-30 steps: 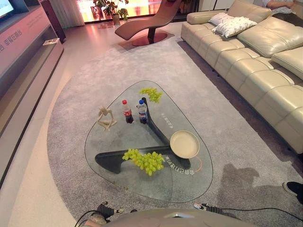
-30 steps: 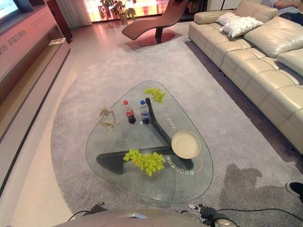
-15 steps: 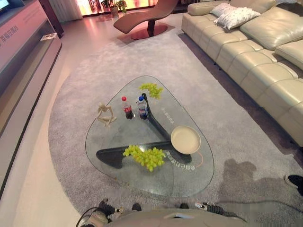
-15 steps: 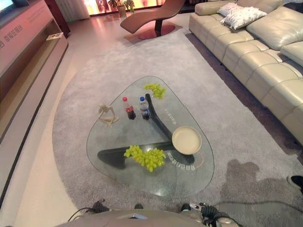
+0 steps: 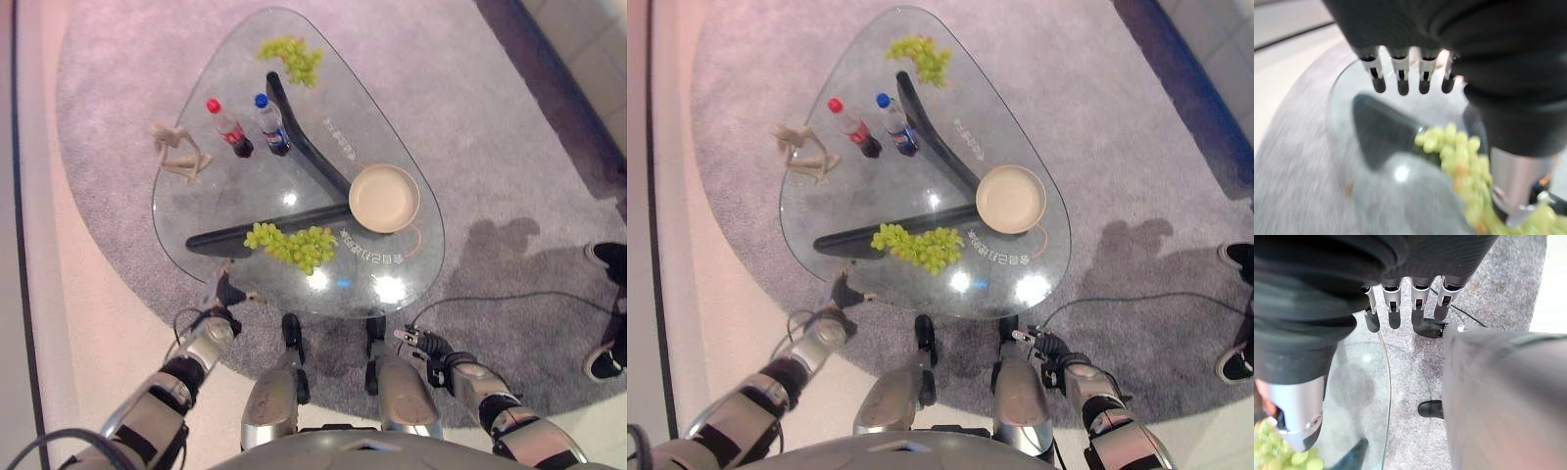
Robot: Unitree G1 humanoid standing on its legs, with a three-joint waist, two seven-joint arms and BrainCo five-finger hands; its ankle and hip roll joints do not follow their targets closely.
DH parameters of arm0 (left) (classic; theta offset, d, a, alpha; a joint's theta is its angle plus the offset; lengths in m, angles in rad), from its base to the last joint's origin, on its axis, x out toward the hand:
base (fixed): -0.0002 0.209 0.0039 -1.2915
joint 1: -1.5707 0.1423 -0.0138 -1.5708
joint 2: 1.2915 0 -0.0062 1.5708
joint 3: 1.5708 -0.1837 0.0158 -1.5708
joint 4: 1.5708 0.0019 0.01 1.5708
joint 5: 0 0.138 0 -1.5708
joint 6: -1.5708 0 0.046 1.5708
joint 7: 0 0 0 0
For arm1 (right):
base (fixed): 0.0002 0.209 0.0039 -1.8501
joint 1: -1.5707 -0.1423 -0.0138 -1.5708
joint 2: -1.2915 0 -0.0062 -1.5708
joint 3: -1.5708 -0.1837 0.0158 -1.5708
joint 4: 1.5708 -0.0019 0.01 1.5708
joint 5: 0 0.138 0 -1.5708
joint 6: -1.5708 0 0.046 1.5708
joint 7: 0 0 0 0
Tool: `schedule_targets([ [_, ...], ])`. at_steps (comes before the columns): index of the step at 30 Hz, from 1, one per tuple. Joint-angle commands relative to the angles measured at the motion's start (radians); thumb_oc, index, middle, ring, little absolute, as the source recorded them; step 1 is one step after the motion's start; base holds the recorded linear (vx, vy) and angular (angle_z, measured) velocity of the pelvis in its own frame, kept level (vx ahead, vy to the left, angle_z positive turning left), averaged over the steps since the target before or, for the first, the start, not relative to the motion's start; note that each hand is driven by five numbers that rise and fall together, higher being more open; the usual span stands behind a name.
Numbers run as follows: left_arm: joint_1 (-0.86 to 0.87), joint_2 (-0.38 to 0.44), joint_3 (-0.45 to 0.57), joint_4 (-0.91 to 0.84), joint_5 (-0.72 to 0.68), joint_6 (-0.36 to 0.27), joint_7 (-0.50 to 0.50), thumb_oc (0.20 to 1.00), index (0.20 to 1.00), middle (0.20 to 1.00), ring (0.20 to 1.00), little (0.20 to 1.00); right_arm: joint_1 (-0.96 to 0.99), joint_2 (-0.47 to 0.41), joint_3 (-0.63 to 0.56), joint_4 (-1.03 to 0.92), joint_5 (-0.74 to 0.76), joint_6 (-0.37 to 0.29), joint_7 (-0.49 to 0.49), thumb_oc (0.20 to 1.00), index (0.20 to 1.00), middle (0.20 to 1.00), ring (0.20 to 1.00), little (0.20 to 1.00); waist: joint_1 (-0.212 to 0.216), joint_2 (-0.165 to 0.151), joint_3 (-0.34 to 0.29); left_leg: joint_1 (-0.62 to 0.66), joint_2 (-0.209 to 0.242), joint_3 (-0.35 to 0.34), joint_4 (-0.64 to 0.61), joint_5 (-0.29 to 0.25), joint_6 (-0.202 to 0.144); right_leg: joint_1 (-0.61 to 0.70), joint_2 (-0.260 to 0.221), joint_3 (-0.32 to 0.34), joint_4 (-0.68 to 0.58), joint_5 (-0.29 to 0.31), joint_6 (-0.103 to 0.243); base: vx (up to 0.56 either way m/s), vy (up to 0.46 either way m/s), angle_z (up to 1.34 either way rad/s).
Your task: Pick up fruits into the plate
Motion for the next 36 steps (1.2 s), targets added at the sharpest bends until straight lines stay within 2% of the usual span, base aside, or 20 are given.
schedule_targets([
  [1, -0.077, 0.089, 0.002, -0.057, 0.069, -0.003, 0.056, 1.0, 1.0, 1.0, 1.0, 1.0, 0.006, -0.017, 0.018, -0.05, 0.072, -0.031, 0.018, 1.0, 1.0, 1.0, 1.0, 1.0, -0.018, -0.025, 0.047, -0.044, -0.091, -0.069, 0.079, -0.094, 0.035, -0.103, 0.017, 0.104, 0.161, -0.072, 0.006, -0.07, 0.015, -0.11],
  [4, -0.2, 0.183, 0.002, -0.117, 0.143, 0.06, 0.041, 1.0, 1.0, 1.0, 1.0, 1.0, -0.013, -0.03, 0.014, -0.085, 0.116, -0.043, 0.008, 1.0, 1.0, 1.0, 1.0, 1.0, -0.029, -0.014, 0.068, -0.12, -0.1, -0.066, 0.111, -0.088, 0.034, -0.185, 0.019, 0.11, 0.197, -0.074, 0.004, -0.07, 0.007, -0.1],
  [6, -0.237, 0.2, -0.008, -0.12, 0.168, 0.078, 0.041, 1.0, 1.0, 1.0, 1.0, 1.0, -0.019, -0.031, 0.015, -0.09, 0.128, -0.047, 0.005, 1.0, 1.0, 1.0, 1.0, 1.0, -0.033, -0.013, 0.068, -0.151, -0.103, -0.066, 0.125, -0.088, 0.034, -0.216, 0.018, 0.113, 0.206, -0.072, 0.004, -0.05, -0.027, -0.07],
  [7, -0.313, 0.229, -0.022, -0.121, 0.233, 0.127, 0.033, 1.0, 1.0, 1.0, 1.0, 1.0, -0.033, -0.027, 0.018, -0.109, 0.148, -0.048, -0.002, 1.0, 1.0, 1.0, 1.0, 1.0, -0.039, -0.02, 0.068, -0.207, -0.105, -0.058, 0.148, -0.089, 0.036, -0.27, 0.018, 0.114, 0.218, -0.065, 0.005, -0.07, -0.066, -0.05],
  [13, -0.463, 0.256, -0.084, -0.055, 0.396, 0.208, 0.006, 1.0, 1.0, 1.0, 1.0, 1.0, -0.063, -0.016, 0.037, -0.156, 0.205, -0.047, -0.011, 1.0, 1.0, 1.0, 1.0, 1.0, -0.054, -0.047, 0.068, -0.332, -0.103, -0.043, 0.192, -0.082, 0.034, -0.388, 0.027, 0.12, 0.241, -0.044, 0.006, -0.05, -0.059, -0.08],
  [16, -0.566, 0.258, -0.151, 0.009, 0.501, 0.254, -0.02, 1.0, 1.0, 1.0, 1.0, 1.0, -0.077, -0.012, 0.048, -0.172, 0.239, -0.056, -0.001, 1.0, 1.0, 1.0, 1.0, 1.0, -0.073, -0.058, 0.068, -0.409, -0.098, -0.035, 0.216, -0.075, 0.031, -0.464, 0.039, 0.128, 0.257, -0.032, 0.006, -0.06, -0.057, -0.08],
  [19, -0.619, 0.248, -0.202, 0.052, 0.56, 0.273, -0.045, 1.0, 1.0, 1.0, 1.0, 1.0, -0.082, -0.009, 0.056, -0.184, 0.268, -0.068, 0.003, 1.0, 1.0, 1.0, 1.0, 1.0, -0.086, -0.069, 0.068, -0.456, -0.096, -0.03, 0.24, -0.08, 0.03, -0.507, 0.045, 0.131, 0.268, -0.031, 0.007, -0.05, -0.041, -0.03],
  [23, -0.665, 0.231, -0.261, 0.093, 0.609, 0.264, -0.094, 1.0, 1.0, 1.0, 1.0, 1.0, -0.1, -0.004, 0.053, -0.19, 0.306, -0.079, 0.009, 1.0, 1.0, 1.0, 1.0, 1.0, -0.099, -0.077, 0.068, -0.504, -0.095, -0.027, 0.263, -0.083, 0.027, -0.551, 0.052, 0.138, 0.274, -0.023, 0.008, -0.03, -0.028, -0.03],
  [27, -0.706, 0.205, -0.32, 0.105, 0.663, 0.203, -0.203, 1.0, 1.0, 1.0, 1.0, 1.0, -0.108, 0.004, 0.057, -0.212, 0.322, -0.092, 0.006, 1.0, 1.0, 1.0, 1.0, 1.0, -0.11, -0.084, 0.068, -0.545, -0.096, -0.023, 0.272, -0.083, 0.026, -0.59, 0.06, 0.145, 0.275, -0.014, 0.01, -0.02, -0.015, -0.01],
  [29, -0.706, 0.2, -0.347, 0.091, 0.675, 0.199, -0.254, 1.0, 1.0, 1.0, 1.0, 1.0, -0.107, 0.003, 0.05, -0.23, 0.324, -0.088, 0.004, 1.0, 1.0, 1.0, 1.0, 1.0, -0.115, -0.084, 0.068, -0.558, -0.099, -0.023, 0.276, -0.085, 0.024, -0.603, 0.062, 0.148, 0.271, -0.008, 0.012, 0.0, 0.0, 0.0],
  [34, -0.697, 0.192, -0.397, 0.087, 0.612, 0.142, -0.366, 1.0, 1.0, 1.0, 1.0, 1.0, -0.108, -0.006, 0.042, -0.244, 0.335, -0.095, 0.015, 1.0, 1.0, 1.0, 1.0, 1.0, -0.123, -0.08, 0.068, -0.578, -0.103, -0.023, 0.282, -0.087, 0.023, -0.623, 0.065, 0.153, 0.266, 0.001, 0.013, 0.0, 0.0, 0.0],
  [36, -0.688, 0.189, -0.408, 0.072, 0.587, 0.141, -0.391, 1.0, 1.0, 1.0, 1.0, 1.0, -0.108, -0.009, 0.04, -0.252, 0.337, -0.093, 0.015, 1.0, 1.0, 1.0, 1.0, 1.0, -0.124, -0.077, 0.068, -0.582, -0.105, -0.024, 0.283, -0.088, 0.022, -0.625, 0.065, 0.155, 0.264, 0.002, 0.013, 0.0, 0.0, 0.0],
])
